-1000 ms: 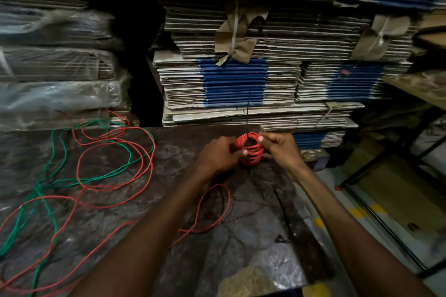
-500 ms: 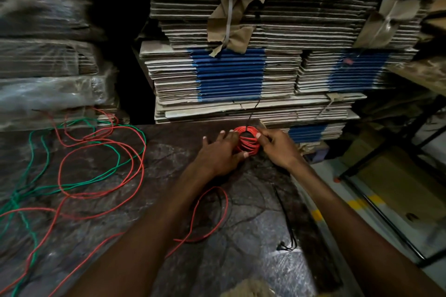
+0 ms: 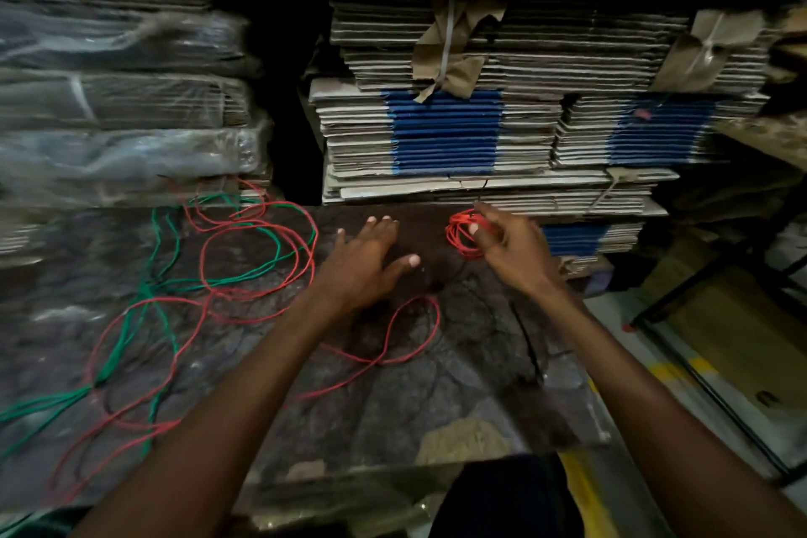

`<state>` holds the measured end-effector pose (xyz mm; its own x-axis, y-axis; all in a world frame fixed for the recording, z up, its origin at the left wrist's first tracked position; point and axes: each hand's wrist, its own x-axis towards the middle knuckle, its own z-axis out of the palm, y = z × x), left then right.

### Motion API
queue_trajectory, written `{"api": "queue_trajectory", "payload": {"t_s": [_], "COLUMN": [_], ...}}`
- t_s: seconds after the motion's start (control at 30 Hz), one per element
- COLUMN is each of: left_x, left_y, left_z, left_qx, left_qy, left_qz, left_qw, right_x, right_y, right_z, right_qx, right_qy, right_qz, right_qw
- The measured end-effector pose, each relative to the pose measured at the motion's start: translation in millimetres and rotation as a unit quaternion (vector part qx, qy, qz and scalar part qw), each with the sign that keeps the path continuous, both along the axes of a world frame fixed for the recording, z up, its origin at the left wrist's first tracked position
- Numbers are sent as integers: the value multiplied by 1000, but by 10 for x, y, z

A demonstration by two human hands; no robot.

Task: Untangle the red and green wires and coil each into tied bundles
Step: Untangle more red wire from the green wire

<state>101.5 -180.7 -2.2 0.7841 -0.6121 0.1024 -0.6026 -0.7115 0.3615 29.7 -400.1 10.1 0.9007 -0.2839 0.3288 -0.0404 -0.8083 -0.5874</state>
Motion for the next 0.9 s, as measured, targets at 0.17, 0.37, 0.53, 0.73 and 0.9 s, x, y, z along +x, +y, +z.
{"api": "queue_trajectory", "payload": {"t_s": [0.17, 0.37, 0.53, 0.73, 0.9], "left_x": [-349, -838, -1066, -1107, -1176], "left_y": [712, 1346, 1726, 2158, 2320], "left_z": [-22, -34, -108, -164, -134], "left_qx": [-37, -39, -52, -40, -132], "left_qy": [-32, -65, -71, -56, -43], "left_qz": [44, 70, 100, 163, 180], "left_qw": [998, 995, 991, 984, 974], "right_x": [-416, -567, -556, -457, -337], "right_y": [655, 1223, 1666, 2029, 2025], "right_z": [-34, -235, -255, -353, -418], "right_qx": [-8, 25, 1, -149, -179], "right_qy": [-23, -23, -11, 23, -3], "right_qz": [76, 136, 212, 296, 257], "right_qw": [997, 990, 977, 943, 950]}}
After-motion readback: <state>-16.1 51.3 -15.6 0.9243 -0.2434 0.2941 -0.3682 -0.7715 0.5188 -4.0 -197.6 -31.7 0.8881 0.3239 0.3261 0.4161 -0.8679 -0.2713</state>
